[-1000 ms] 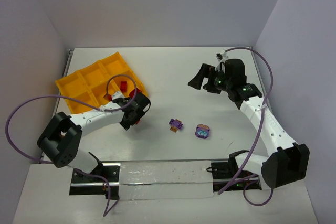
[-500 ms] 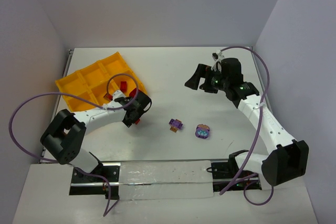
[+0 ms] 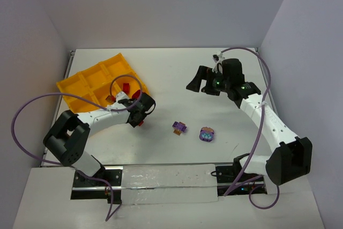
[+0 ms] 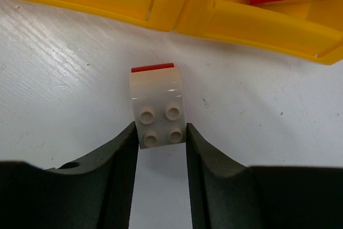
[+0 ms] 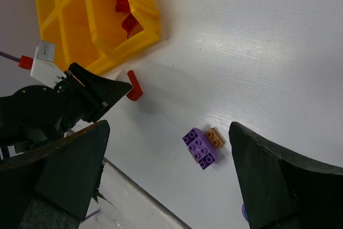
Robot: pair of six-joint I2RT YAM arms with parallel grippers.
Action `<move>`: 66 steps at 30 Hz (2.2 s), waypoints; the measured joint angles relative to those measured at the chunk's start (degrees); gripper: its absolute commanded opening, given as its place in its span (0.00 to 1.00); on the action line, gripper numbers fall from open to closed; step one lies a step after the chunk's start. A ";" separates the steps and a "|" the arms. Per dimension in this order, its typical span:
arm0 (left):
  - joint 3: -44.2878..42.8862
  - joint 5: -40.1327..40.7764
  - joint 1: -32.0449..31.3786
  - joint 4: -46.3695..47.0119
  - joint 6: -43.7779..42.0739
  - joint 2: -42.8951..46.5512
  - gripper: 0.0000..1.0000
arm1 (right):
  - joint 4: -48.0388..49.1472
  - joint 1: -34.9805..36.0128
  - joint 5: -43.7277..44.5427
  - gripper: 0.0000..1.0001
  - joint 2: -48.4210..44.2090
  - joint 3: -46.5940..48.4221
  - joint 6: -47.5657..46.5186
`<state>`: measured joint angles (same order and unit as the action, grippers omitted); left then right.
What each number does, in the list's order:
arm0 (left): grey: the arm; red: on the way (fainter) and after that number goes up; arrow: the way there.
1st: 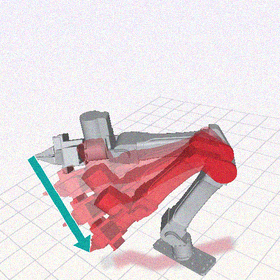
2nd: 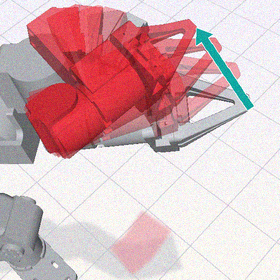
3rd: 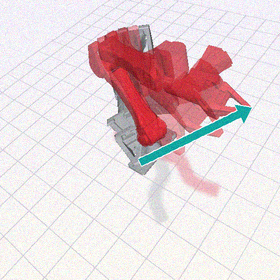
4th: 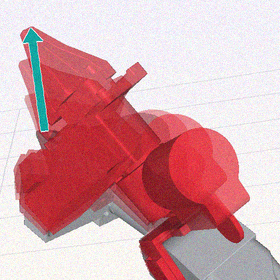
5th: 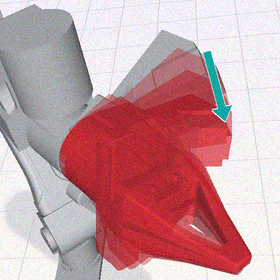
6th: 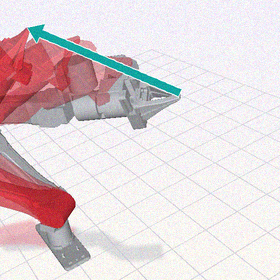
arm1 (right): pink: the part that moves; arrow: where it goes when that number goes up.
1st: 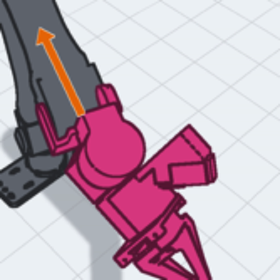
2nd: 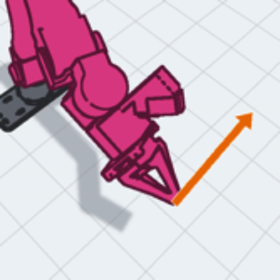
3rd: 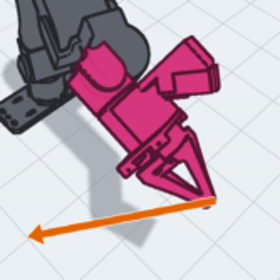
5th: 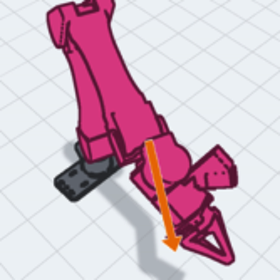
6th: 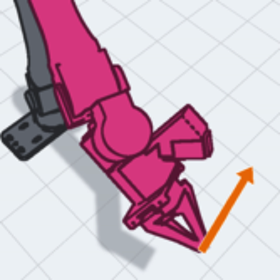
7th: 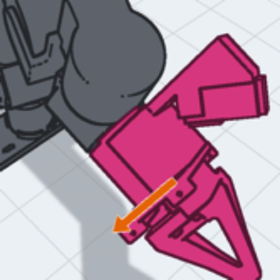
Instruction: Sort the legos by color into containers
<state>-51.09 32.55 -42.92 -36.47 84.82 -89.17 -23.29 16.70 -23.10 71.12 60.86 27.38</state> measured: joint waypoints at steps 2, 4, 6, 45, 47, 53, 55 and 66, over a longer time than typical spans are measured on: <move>-0.15 -0.02 0.00 -0.02 -0.16 -0.02 0.32 | -0.02 0.28 -0.15 1.00 0.31 0.00 0.00; -0.17 -0.02 0.01 0.03 -0.77 -0.02 0.24 | -0.02 0.53 -0.25 1.00 0.45 0.00 0.00; -0.17 -0.04 0.00 0.03 -1.54 0.02 0.09 | -0.02 0.68 -0.31 1.00 0.47 0.00 0.00; 3.17 -72.75 15.32 58.82 -24.31 18.58 0.00 | 42.25 1.59 -35.81 0.95 0.88 -8.00 21.03; 3.17 -74.47 15.34 61.91 -22.82 18.16 0.00 | 44.39 1.84 -36.44 0.94 1.62 -8.00 22.36; 3.17 -77.61 15.39 67.51 -20.07 17.84 0.00 | 50.28 2.65 -37.67 0.87 3.81 -8.00 26.25; 3.17 -78.14 15.39 68.28 -19.45 17.84 0.00 | 51.73 3.42 -37.83 0.84 4.74 -7.91 27.28; 3.17 -79.52 15.39 70.16 -18.18 17.73 0.00 | 58.85 5.55 -38.72 0.47 7.39 -7.52 32.46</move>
<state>-47.92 -46.97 -27.53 33.69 66.65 -71.44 35.55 22.26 -61.82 78.51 53.34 59.84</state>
